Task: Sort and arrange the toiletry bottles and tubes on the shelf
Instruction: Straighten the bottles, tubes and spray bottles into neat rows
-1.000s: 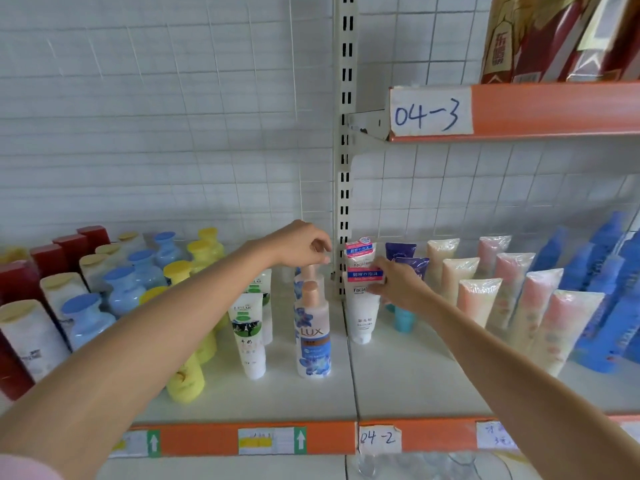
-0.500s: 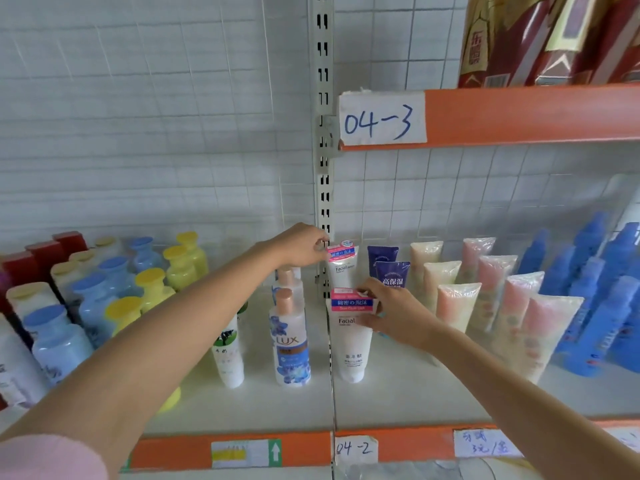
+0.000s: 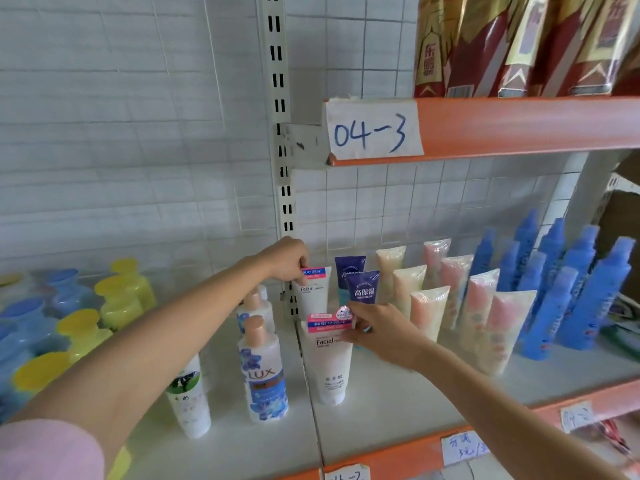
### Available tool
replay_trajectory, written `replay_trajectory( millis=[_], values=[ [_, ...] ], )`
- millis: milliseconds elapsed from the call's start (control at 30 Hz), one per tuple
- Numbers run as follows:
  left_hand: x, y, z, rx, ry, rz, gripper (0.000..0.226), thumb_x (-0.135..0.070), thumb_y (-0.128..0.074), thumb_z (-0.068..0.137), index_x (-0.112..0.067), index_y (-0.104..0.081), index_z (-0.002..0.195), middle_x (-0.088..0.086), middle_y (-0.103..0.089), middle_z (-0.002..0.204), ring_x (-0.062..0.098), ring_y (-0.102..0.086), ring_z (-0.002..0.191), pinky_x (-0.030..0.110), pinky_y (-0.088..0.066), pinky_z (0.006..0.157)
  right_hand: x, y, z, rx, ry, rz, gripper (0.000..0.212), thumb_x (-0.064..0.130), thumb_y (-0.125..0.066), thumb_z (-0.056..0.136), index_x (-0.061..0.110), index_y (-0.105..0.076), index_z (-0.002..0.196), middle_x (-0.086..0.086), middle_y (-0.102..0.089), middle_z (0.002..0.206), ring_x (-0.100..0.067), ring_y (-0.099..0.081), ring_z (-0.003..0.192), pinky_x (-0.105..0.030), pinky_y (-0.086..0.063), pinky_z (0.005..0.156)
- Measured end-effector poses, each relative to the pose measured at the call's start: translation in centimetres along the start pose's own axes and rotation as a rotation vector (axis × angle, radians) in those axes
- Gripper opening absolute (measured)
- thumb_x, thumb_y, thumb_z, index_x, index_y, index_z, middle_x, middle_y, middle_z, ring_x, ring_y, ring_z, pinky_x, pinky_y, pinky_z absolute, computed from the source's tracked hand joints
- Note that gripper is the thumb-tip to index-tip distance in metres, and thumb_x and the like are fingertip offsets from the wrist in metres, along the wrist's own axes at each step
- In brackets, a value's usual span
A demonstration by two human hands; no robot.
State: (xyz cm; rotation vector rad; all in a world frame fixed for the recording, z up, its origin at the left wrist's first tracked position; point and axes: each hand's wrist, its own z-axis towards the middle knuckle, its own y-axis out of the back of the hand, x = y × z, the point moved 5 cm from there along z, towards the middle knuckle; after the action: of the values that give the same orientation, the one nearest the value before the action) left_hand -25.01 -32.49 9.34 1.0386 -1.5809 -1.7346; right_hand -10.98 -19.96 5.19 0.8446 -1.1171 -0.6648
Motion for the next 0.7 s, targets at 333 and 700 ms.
replay_trajectory(
  millis=[333,700],
  values=[
    [-1.6,-0.8,-2.4,-0.075,-0.161,-0.037,0.017,-0.019,-0.074,0.076,-0.006,-0.068,0.084,-0.004,-0.06,0.076,0.01,-0.055,0.07,0.013,-0.032,0.055,0.3,0.0,-0.3,-0.021,-0.042,0.022,0.011,0.017,-0.061,0.088,0.014,-0.057,0.098,0.004,-0.061,0.092,-0.009,-0.054,0.082,-0.013,-0.04,0.072],
    [-1.2,-1.0,-2.4,0.08,-0.055,-0.126,0.03,-0.021,-0.071,0.079,-0.007,-0.063,0.105,0.007,-0.068,0.105,0.02,-0.066,0.089,0.033,-0.056,0.079,0.1,2.3,0.5,0.047,-0.028,0.028,0.015,0.031,-0.052,0.092,0.023,-0.062,0.084,0.01,-0.063,0.085,-0.004,-0.055,0.08,-0.012,-0.043,0.074]
  ],
)
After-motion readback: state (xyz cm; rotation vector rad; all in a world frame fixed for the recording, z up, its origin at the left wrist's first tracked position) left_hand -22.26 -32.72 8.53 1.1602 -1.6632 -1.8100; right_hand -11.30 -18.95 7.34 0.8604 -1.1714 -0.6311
